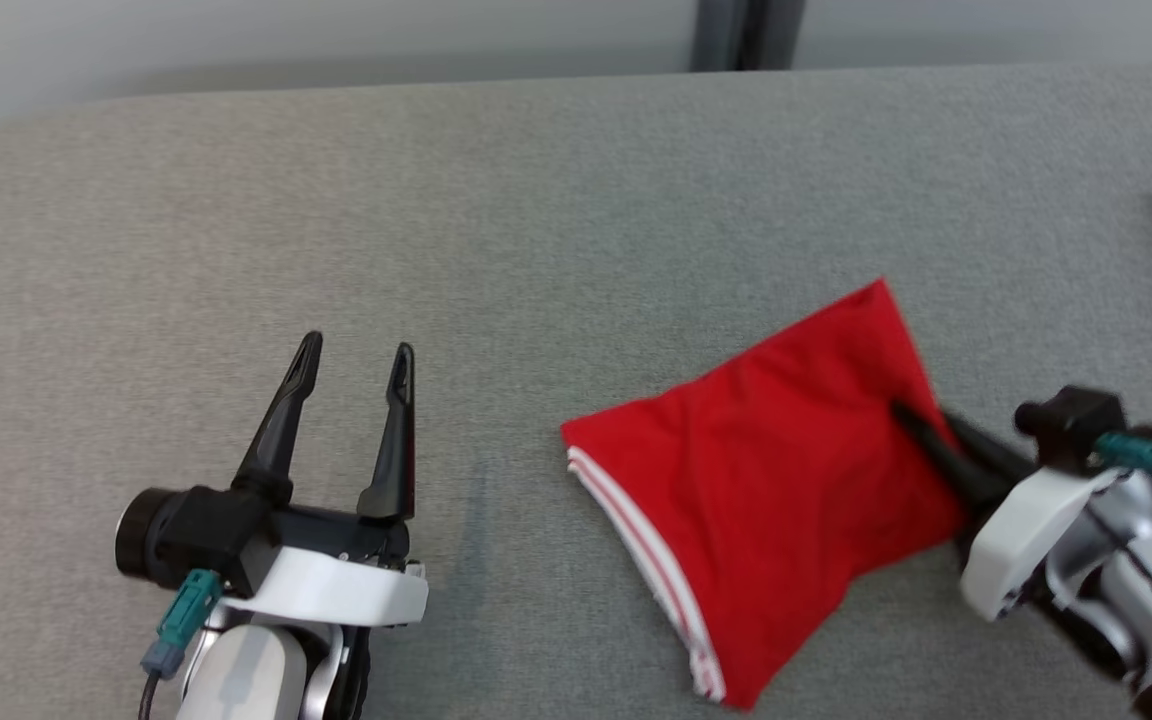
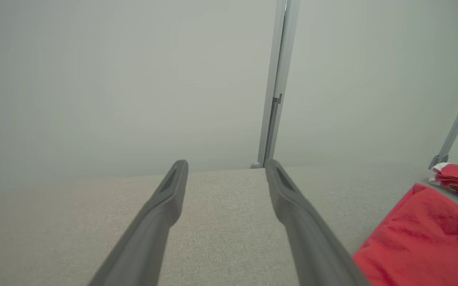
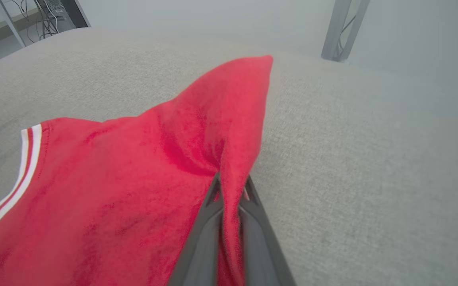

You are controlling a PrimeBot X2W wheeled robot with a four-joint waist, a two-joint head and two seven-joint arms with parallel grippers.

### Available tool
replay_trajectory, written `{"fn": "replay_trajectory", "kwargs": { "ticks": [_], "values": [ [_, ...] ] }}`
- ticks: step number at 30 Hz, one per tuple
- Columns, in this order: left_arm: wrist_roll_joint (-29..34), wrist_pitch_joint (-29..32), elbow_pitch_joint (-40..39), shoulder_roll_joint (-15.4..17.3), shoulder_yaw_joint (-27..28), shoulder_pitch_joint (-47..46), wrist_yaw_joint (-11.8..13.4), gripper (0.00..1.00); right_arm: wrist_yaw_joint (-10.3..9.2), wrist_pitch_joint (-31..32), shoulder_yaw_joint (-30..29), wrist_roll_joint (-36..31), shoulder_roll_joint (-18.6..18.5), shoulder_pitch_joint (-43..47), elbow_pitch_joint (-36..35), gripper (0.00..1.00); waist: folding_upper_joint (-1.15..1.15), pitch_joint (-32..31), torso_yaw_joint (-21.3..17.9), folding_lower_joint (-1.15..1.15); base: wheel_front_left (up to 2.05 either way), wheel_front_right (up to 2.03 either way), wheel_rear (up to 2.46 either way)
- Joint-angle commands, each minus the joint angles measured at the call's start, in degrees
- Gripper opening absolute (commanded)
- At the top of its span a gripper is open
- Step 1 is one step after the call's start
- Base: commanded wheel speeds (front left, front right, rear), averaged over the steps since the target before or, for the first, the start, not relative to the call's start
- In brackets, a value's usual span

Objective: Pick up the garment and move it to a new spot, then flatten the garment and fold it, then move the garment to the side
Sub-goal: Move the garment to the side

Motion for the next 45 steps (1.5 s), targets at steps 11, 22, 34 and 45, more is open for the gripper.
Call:
{"fn": "replay_trajectory", "kwargs": {
  "ticks": [11,22,34,45],
  "values": [
    [1.24,-0.15,-0.08,0.23,-3.90,-9.85,-1.92,1.00,-0.04,3.11,-3.88,-4.50,-19.69,-12.62,-8.63,0.00,0.00,11.33,-7.59,0.00,0.00,0.00,0.00],
    [2.75,-0.15,1.14,0.23,-5.88,-15.55,-3.09,1.00,-0.04,2.71,-12.99,-2.32,-32.95,-15.33,-7.00,0.00,0.00,19.14,-9.41,0.00,0.00,0.00,0.00],
    [5.31,-0.14,1.46,0.24,-6.96,-16.96,-4.58,1.00,-0.04,1.23,-14.48,-1.58,-36.25,-20.93,5.98,0.00,0.00,23.29,-7.46,0.00,0.00,0.00,0.00],
    [5.33,0.07,1.99,0.57,-8.22,-17.46,-4.34,1.00,-0.04,-0.91,-11.94,-3.52,-36.39,-25.66,16.53,0.00,0.00,27.20,-4.67,0.00,0.00,0.00,0.00]
  ]
}}
